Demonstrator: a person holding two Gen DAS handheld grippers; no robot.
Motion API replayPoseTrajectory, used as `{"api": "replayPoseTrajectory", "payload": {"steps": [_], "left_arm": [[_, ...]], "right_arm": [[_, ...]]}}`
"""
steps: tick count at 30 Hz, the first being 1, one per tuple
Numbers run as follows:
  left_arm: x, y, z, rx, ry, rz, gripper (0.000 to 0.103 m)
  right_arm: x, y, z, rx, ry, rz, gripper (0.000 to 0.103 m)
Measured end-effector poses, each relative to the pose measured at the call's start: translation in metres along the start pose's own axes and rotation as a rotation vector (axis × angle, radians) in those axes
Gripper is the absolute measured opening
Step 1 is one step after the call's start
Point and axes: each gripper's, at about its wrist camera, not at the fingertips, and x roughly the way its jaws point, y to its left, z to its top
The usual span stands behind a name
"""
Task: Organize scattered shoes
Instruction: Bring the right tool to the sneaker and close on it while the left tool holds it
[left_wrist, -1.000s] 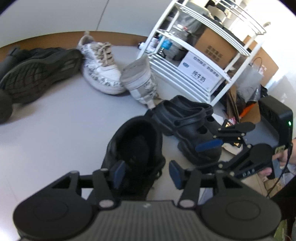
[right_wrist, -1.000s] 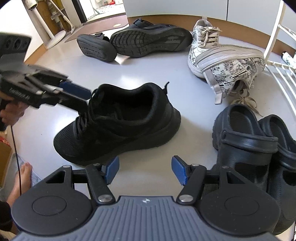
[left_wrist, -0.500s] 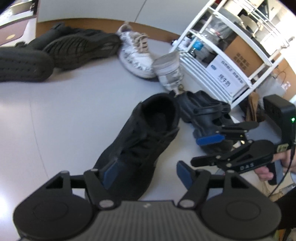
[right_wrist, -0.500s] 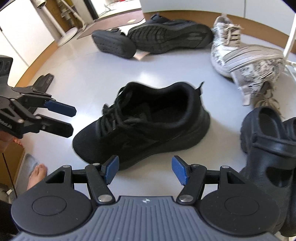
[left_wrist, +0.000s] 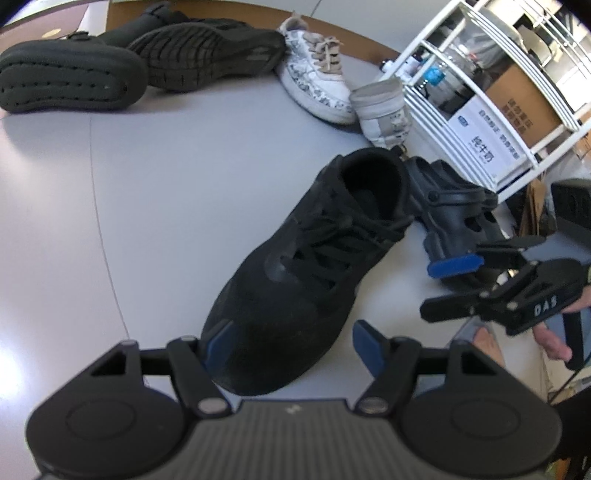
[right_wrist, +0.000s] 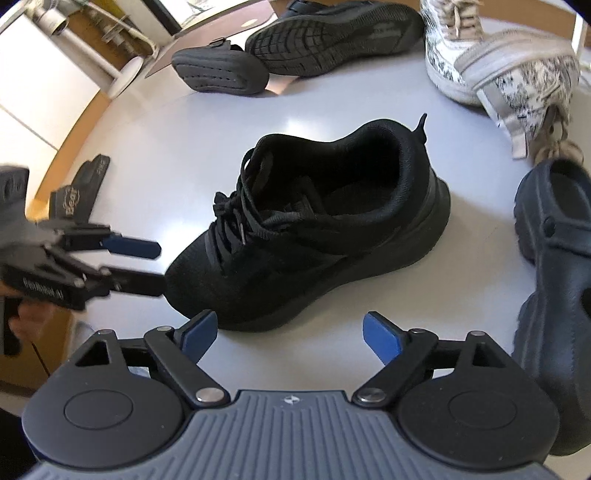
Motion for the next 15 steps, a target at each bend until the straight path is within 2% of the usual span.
{"api": "replayPoseTrajectory", "payload": {"steps": [15], "left_arm": [[0.008,0.006,0.0,-0.013,0.002,0.029,0.073]], "right_arm": [[0.019,0.004,0.024,0.065,-0.054,0.013,0.09]]}}
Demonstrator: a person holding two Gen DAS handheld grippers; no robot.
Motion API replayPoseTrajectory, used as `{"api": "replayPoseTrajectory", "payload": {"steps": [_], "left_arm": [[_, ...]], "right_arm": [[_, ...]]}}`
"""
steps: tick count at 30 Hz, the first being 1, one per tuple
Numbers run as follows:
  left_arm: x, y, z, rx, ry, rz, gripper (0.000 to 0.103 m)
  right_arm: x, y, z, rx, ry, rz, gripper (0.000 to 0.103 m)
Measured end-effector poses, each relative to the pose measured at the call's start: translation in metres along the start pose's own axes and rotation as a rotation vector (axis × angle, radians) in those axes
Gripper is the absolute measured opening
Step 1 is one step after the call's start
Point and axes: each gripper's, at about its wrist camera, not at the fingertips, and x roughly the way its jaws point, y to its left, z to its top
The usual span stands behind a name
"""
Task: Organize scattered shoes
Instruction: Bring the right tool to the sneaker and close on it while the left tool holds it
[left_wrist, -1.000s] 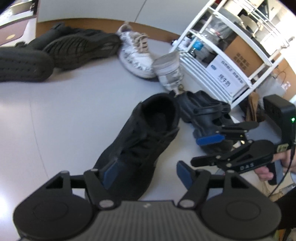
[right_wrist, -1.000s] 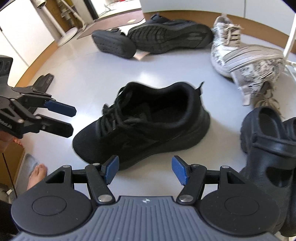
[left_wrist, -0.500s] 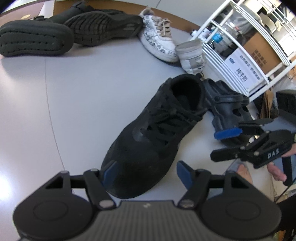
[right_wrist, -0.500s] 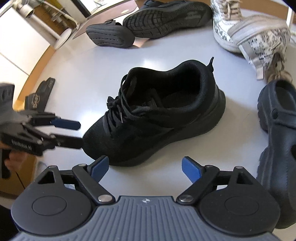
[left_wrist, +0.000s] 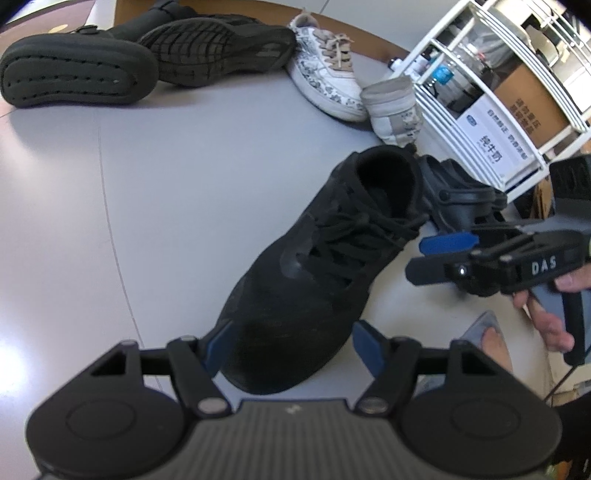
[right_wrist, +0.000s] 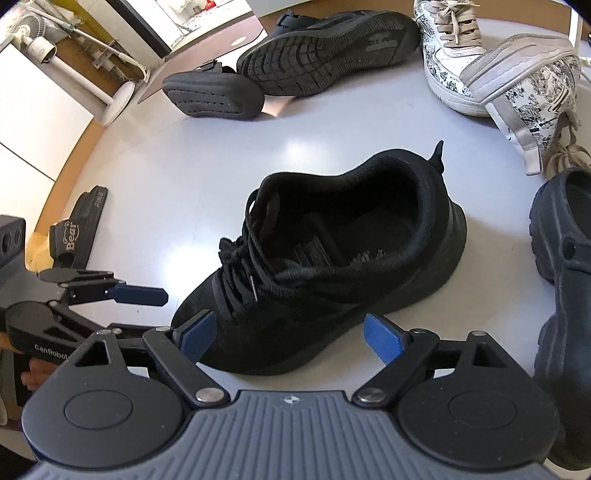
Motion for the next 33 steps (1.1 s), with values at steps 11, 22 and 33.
{"api": "replayPoseTrajectory", "payload": {"steps": [11,22,33], "left_arm": [[-0.004,0.008,-0.001,0.011,0.007,-0.005,0.073],[-0.009,0.007,-0.004,0.016,-0.003,-0.013,0.073],[-0.008,0.005,-0.006,0.01,0.005,-0.011,0.073]], "right_arm": [[0.011,-0.018,0.004,0.078,-0.029,-0.048,0.077],[0.011,-0.019,0.005,0.019,-0.019,-0.075,0.053],[0.018,-0.009,0.002,0.029,0.003,-0.035,0.075]]}}
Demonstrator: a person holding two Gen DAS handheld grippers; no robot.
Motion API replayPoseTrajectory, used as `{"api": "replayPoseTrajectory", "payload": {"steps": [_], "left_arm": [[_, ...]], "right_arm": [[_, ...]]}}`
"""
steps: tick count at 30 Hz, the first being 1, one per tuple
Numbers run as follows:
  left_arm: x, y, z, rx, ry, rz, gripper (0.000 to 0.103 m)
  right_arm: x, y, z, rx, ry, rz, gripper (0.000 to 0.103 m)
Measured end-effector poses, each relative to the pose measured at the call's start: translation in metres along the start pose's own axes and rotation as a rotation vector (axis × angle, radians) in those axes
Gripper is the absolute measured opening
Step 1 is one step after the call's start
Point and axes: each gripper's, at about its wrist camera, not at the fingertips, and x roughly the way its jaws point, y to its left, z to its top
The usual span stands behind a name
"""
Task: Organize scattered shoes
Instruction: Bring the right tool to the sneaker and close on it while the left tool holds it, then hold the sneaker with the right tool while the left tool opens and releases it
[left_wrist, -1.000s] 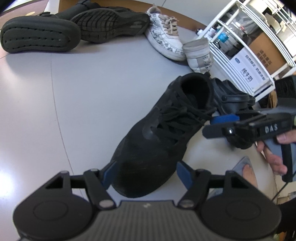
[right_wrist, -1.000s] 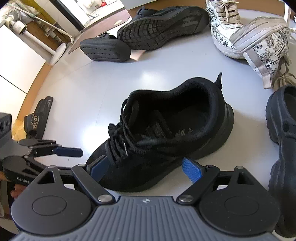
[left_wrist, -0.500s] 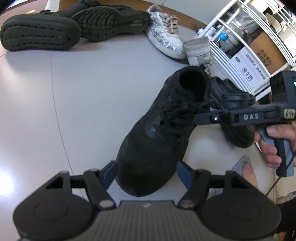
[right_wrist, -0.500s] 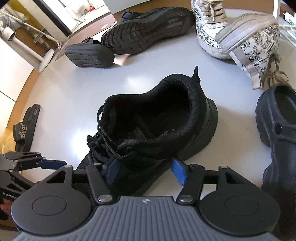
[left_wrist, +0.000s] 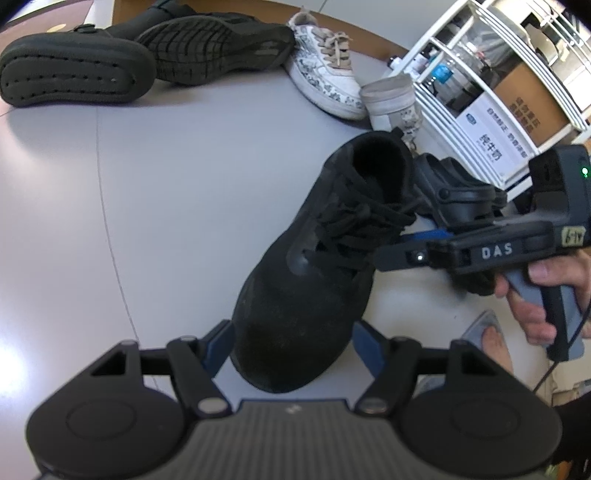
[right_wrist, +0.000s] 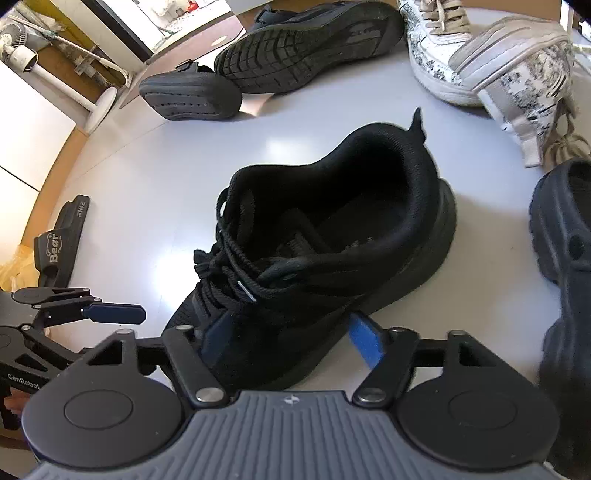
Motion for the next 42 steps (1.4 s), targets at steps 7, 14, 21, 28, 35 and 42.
{"api": "replayPoseTrajectory", "payload": {"steps": [7,14,21,28,35,42], "left_arm": [[0.002,0.001,-0.002,-0.009,0.012,0.002,0.073],[0.003,0.0,-0.001,-0.007,0.011,0.0,0.073],[0.002,0.002,-0.001,-0.007,0.013,0.0,0.073],[0.002,0.002,-0.002,0.0,0.02,-0.006,0.073],[0.003,0.004,-0.001,0.0,0.028,-0.006,0.073],[0.002,0.005,0.0,-0.001,0.023,-0.005,0.073]], "right_arm": [[0.001,-0.012,0.002,0.082,-0.013,0.013,0.064],[-0.006,-0.013,0.004,0.037,-0.03,-0.054,0.051],[-0.013,-0.011,0.002,-0.013,-0.01,-0.118,0.043],[-0.012,-0.001,0.007,0.005,-0.046,-0.064,0.074],[-0.001,-0.016,0.006,0.043,-0.022,-0.095,0.06],[-0.007,-0.01,0.004,-0.021,0.001,-0.126,0.049]]}}
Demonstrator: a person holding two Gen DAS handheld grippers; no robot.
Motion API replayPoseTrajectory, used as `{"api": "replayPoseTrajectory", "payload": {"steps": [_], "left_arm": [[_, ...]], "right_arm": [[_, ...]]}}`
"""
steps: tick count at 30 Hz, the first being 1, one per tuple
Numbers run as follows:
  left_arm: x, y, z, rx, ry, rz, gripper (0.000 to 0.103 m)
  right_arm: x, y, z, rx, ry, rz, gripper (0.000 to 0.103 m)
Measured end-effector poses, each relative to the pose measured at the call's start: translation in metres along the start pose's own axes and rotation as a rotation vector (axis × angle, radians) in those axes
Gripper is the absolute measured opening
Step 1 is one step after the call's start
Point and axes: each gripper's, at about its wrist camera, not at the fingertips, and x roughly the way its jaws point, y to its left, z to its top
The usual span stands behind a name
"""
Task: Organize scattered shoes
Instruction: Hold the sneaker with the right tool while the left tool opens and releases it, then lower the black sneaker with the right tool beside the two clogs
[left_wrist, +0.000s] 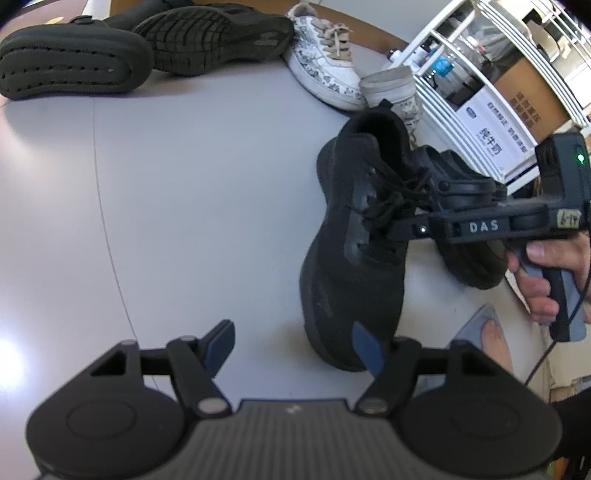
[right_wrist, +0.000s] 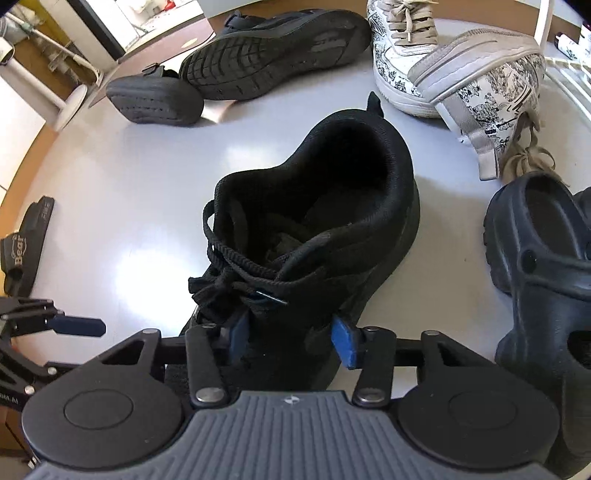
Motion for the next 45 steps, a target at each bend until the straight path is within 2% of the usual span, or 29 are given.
{"api": "replayPoseTrajectory", "payload": {"steps": [7,12,14,16,17,18,20,21,29,32,35,37,39,45], "left_arm": [[0.0,0.003,-0.001,-0.002,0.004,0.003,0.073],[0.0,0.005,-0.001,-0.007,0.001,0.005,0.073],[-0.001,0.005,0.0,-0.005,0.0,0.003,0.073],[0.0,0.004,0.0,-0.002,-0.001,0.001,0.073],[0.0,0.004,0.0,-0.002,-0.001,0.001,0.073],[0.0,0.004,0.0,-0.002,0.0,0.002,0.073],[0.001,0.004,0.0,-0.003,0.0,0.003,0.073],[0.001,0.003,0.0,-0.004,0.0,0.003,0.073],[0.005,0.001,0.002,-0.009,-0.003,-0.006,0.073],[0.005,-0.001,0.002,-0.001,0.001,-0.013,0.073],[0.005,-0.001,0.002,0.001,-0.002,-0.015,0.073],[0.005,-0.001,0.002,0.0,-0.004,-0.015,0.073],[0.005,0.001,0.0,-0.004,-0.002,-0.011,0.073],[0.006,0.002,0.0,-0.013,0.002,-0.011,0.073]], "right_arm": [[-0.01,-0.006,-0.004,-0.042,0.015,0.001,0.042],[-0.021,-0.008,-0.005,-0.091,0.013,-0.054,0.034],[-0.025,-0.009,-0.006,-0.097,0.018,-0.074,0.035],[-0.028,-0.01,-0.005,-0.101,0.03,-0.086,0.04],[-0.03,-0.009,-0.005,-0.104,0.038,-0.08,0.052],[-0.033,-0.009,-0.005,-0.103,0.04,-0.07,0.072],[-0.036,-0.008,-0.006,-0.101,0.039,-0.05,0.094],[-0.035,-0.007,-0.006,-0.1,0.04,-0.042,0.097],[-0.013,0.006,0.0,-0.091,0.021,-0.043,0.097],[-0.004,0.01,0.004,-0.1,0.002,-0.079,0.097],[0.005,0.005,0.003,-0.118,-0.009,-0.107,0.093],[0.01,-0.006,0.002,-0.095,-0.01,-0.086,0.09],[0.008,-0.008,0.0,-0.096,-0.014,-0.091,0.085],[0.001,-0.007,-0.001,-0.138,-0.02,-0.122,0.081]]}}
